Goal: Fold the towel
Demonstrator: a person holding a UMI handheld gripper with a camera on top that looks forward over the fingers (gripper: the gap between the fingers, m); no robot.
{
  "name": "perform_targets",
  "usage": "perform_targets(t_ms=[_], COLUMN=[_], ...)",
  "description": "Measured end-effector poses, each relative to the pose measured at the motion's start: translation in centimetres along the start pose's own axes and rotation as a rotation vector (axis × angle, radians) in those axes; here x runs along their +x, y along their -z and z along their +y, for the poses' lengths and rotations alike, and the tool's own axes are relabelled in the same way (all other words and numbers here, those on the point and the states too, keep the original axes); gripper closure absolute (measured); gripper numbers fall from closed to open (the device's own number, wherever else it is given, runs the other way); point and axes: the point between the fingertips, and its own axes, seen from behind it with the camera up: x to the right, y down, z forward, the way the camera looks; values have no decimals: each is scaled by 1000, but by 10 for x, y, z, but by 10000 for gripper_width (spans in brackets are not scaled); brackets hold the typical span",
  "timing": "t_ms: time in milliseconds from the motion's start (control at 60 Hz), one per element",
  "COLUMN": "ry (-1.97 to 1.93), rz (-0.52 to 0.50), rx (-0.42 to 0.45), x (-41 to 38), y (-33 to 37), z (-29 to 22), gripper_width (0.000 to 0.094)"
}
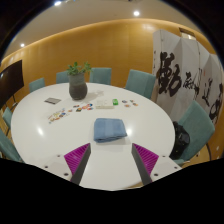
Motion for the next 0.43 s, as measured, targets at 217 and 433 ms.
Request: perform_targets(t_ms=[217,433], ry=[45,71], rz=[-7,-36], rx=[35,58], x=[-22,-35], y=[68,88], z=[14,17], gripper_width=[68,69])
